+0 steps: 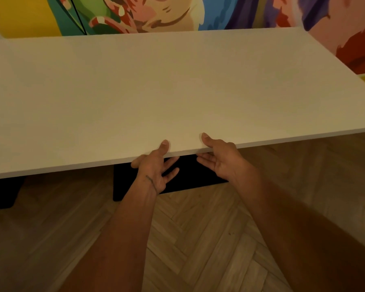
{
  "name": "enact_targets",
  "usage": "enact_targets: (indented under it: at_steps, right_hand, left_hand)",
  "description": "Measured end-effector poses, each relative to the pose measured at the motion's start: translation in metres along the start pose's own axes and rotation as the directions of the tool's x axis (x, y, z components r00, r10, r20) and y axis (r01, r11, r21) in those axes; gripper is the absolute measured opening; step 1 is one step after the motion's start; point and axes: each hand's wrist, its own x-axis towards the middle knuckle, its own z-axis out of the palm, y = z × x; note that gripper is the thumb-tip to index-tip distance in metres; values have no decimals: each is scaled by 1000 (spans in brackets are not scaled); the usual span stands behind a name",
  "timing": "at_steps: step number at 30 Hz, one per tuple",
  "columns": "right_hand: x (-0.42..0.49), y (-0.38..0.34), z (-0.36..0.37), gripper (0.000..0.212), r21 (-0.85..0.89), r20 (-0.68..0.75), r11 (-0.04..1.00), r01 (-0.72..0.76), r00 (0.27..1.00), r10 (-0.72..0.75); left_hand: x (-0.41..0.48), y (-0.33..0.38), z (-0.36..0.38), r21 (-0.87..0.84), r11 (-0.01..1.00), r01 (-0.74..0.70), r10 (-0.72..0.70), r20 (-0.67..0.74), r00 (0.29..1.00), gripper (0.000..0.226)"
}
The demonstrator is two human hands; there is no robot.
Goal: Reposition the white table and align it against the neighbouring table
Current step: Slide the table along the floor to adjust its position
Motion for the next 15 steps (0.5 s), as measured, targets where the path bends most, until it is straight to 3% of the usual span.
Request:
enact_targets:
  at_steps: [15]
  right_hand:
    - [-1, -1, 1, 67, -6, -12, 1000, -16, 1000, 15]
  left_hand:
    - [-9, 5, 2, -9, 1000, 17, -17, -3, 1000, 65]
